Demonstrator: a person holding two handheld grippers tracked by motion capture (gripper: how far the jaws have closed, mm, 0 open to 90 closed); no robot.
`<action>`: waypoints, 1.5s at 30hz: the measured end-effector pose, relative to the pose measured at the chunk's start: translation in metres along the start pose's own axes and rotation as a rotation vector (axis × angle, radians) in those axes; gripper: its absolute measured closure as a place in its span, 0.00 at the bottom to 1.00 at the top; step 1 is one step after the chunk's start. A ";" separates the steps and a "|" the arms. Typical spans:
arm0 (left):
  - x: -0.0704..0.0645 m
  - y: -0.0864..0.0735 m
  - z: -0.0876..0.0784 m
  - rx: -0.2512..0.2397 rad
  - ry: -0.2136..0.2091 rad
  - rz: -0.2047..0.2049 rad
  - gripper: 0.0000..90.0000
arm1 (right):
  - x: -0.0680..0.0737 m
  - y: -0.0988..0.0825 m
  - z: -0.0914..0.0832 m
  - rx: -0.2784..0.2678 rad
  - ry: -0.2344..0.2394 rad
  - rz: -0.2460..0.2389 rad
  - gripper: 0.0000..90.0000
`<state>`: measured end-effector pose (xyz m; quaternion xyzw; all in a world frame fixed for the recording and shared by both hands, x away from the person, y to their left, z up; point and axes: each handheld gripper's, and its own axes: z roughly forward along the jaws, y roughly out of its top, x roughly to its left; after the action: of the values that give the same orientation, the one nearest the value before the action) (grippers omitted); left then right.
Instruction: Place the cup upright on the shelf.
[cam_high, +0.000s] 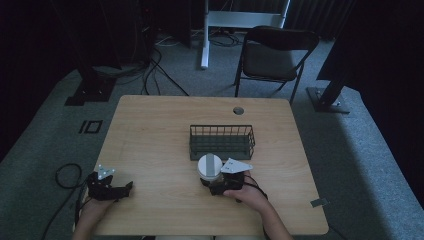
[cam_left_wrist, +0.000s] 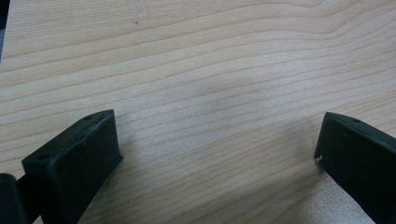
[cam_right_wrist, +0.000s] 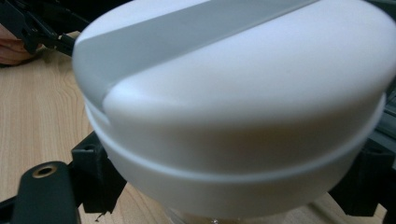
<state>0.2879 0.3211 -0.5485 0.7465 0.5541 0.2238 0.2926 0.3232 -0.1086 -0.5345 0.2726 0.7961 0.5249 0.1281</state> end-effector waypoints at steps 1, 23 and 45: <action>0.000 0.000 0.000 0.000 0.000 0.000 0.00 | 0.000 0.000 0.000 -0.001 0.000 0.003 0.16; 0.000 0.000 0.000 0.000 0.000 0.000 0.00 | -0.001 0.004 -0.002 -0.018 -0.040 -0.008 0.20; 0.000 0.000 0.000 0.000 0.000 0.000 0.00 | 0.004 0.040 -0.018 -0.079 -0.049 -0.028 0.20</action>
<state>0.2879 0.3211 -0.5485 0.7466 0.5541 0.2238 0.2925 0.3228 -0.1085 -0.4905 0.2689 0.7752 0.5471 0.1656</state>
